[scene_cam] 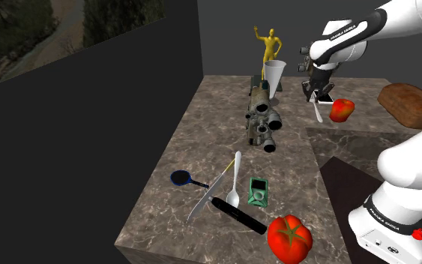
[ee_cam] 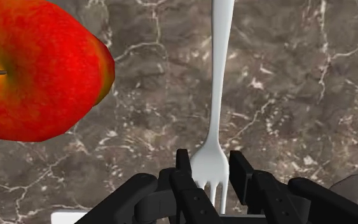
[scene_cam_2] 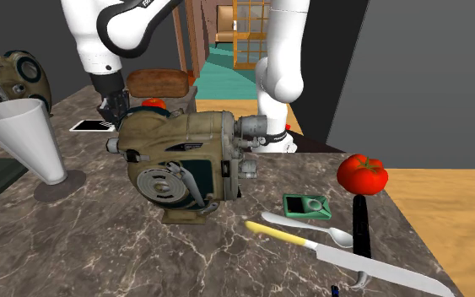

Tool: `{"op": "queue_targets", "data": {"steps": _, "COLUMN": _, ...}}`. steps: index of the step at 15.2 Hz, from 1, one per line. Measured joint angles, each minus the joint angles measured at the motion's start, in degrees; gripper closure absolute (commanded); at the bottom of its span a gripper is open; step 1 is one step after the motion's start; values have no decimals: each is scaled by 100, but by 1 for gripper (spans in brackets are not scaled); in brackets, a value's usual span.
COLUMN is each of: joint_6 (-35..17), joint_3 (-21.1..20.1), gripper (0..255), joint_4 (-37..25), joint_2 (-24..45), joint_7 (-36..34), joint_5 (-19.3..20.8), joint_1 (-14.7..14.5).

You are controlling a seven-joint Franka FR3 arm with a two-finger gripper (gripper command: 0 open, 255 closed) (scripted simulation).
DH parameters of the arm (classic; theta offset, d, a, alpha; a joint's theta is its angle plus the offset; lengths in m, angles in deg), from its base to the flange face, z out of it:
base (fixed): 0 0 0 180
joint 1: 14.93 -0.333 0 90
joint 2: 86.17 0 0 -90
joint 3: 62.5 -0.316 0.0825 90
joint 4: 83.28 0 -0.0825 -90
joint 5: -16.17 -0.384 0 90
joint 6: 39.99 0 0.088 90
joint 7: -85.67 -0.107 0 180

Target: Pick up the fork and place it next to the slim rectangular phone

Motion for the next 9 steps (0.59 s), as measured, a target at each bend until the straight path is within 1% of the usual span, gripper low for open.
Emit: {"op": "queue_targets", "data": {"steps": 9, "joint_6": -688, "joint_3": 0, "gripper": 255, "joint_4": 304, "joint_2": 385, "joint_7": -22, "joint_5": 37, "joint_1": 4}}
